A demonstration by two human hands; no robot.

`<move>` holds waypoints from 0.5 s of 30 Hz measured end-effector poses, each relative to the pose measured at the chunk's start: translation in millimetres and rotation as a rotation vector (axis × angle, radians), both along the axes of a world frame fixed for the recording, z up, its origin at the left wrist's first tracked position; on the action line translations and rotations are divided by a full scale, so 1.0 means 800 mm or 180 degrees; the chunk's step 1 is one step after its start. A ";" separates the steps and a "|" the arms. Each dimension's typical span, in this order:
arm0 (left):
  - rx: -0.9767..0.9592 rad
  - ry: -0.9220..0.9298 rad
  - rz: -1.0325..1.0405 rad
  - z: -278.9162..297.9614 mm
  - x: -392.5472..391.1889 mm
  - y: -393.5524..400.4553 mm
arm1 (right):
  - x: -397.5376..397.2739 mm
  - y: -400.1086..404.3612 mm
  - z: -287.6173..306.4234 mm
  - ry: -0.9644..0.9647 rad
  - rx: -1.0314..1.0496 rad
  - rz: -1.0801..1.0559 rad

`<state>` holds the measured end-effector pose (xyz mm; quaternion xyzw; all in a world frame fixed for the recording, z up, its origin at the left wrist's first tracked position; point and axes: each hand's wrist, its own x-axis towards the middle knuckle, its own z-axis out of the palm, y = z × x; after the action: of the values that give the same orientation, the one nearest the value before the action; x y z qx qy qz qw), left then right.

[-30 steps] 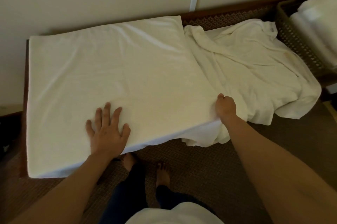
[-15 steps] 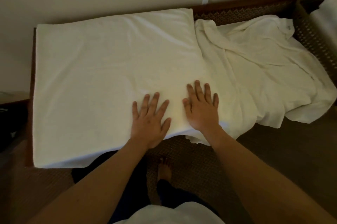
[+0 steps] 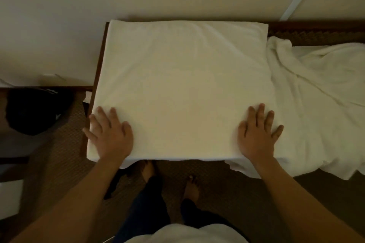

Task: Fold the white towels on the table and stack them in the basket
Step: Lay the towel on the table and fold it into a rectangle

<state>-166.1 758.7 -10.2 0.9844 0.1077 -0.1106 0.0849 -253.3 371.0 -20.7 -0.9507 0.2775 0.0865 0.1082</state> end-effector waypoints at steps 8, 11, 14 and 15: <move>-0.0208 -0.0009 -0.2275 -0.012 0.048 -0.153 | 0.115 0.122 -0.006 -0.0209 0.0128 0.0682; -0.0025 -0.0092 -0.1930 -0.024 0.123 -0.082 | 0.114 0.122 -0.011 -0.0148 0.0013 0.0583; 0.0187 -0.0019 -0.1240 -0.021 0.187 0.035 | 0.114 0.124 -0.009 -0.0065 -0.0019 0.0563; 0.0133 0.0083 -0.1042 -0.016 0.199 0.065 | 0.116 0.126 -0.008 -0.0030 -0.0008 0.0540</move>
<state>-7.2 810.4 -23.2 0.9888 -0.0509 -0.1334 0.0438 -160.3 471.7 -27.3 -0.9713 0.1956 0.0905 0.1006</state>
